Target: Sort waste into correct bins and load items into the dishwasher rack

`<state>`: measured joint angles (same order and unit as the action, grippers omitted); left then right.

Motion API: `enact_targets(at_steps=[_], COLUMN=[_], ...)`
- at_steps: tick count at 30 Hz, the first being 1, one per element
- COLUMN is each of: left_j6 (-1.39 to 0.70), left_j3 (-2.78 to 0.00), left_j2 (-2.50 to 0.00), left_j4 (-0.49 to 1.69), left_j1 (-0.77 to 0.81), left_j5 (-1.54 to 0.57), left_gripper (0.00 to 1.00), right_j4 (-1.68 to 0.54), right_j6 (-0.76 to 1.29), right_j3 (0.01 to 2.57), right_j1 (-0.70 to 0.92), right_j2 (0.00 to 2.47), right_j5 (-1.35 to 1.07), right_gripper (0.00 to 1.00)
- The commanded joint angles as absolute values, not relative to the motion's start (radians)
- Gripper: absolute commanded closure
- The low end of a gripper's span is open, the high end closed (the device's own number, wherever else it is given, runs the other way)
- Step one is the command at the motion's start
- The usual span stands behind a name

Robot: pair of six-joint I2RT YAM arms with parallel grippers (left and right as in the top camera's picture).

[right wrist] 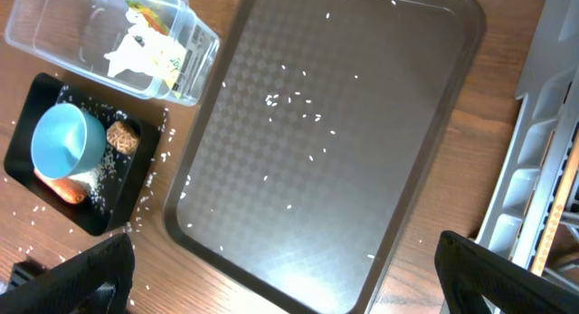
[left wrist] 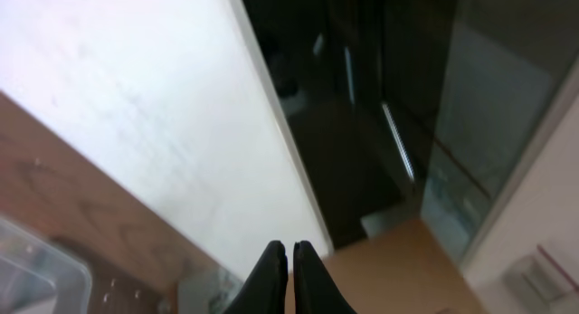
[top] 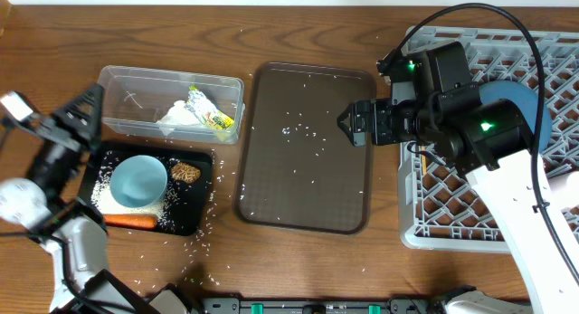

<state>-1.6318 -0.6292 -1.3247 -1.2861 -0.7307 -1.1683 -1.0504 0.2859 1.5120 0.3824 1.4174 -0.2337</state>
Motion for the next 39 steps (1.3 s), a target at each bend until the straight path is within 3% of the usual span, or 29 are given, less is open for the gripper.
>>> enact_targets(at_steps=[1, 6, 10, 14, 20, 23, 25, 26, 29, 31, 34, 39], left_j6=[-1.548, -1.250, -0.865, -0.469, -0.216, -0.183, -0.166, -0.168, -0.125, -0.144, -0.196, -0.192], left_j3=[-0.750, -0.941, -1.069, -1.134, -1.141, -1.140, -1.140, -1.140, -1.136, -1.128, -1.119, -1.101], left_j2=[-1.294, -1.270, -1.266, -1.253, -1.196, -1.174, -1.171, -1.171, -1.171, -1.178, -1.206, -1.280], left_j4=[-1.137, -0.616, -0.048, 0.499, 0.876, 0.959, 0.969, 0.978, 1.030, 1.065, 1.104, 1.043], left_j1=[-0.715, -0.692, -0.688, -0.681, -0.554, -0.456, -0.411, -0.395, -0.373, -0.368, -0.367, -0.339], left_j5=[-1.106, -1.105, -1.087, -0.921, -0.563, -0.427, -0.441, -0.455, -0.449, -0.360, -0.176, -0.180], left_gripper=[0.94, 0.94, 0.94, 0.94, 0.93, 0.57, 0.08, 0.02, 0.03, 0.17, 0.18, 0.27], right_j4=[-1.046, -1.031, -1.032, -1.029, -1.012, -1.007, -1.014, -1.018, -1.035, -1.046, -1.067, -1.077], right_j6=[0.315, 0.327, 0.329, 0.329, 0.329, 0.329, 0.329, 0.328, 0.327, 0.324, 0.325, 0.325], right_j3=[1.528, 1.528, 1.528, 1.528, 1.528, 1.528, 1.528, 1.528, 1.528, 1.528, 1.528, 1.526], right_j1=[0.394, 0.394, 0.394, 0.394, 0.393, 0.393, 0.393, 0.393, 0.393, 0.393, 0.393, 0.393], right_j2=[1.414, 1.414, 1.414, 1.414, 1.414, 1.414, 1.414, 1.414, 1.414, 1.414, 1.414, 1.414], right_j5=[-0.225, -0.225, -0.225, -0.224, -0.216, -0.210, -0.209, -0.209, -0.194, -0.176, -0.171, -0.168], right_gripper=[0.01, 0.01, 0.01, 0.01, 0.01, 0.01, 0.01, 0.01, 0.01, 0.01, 0.01, 0.01])
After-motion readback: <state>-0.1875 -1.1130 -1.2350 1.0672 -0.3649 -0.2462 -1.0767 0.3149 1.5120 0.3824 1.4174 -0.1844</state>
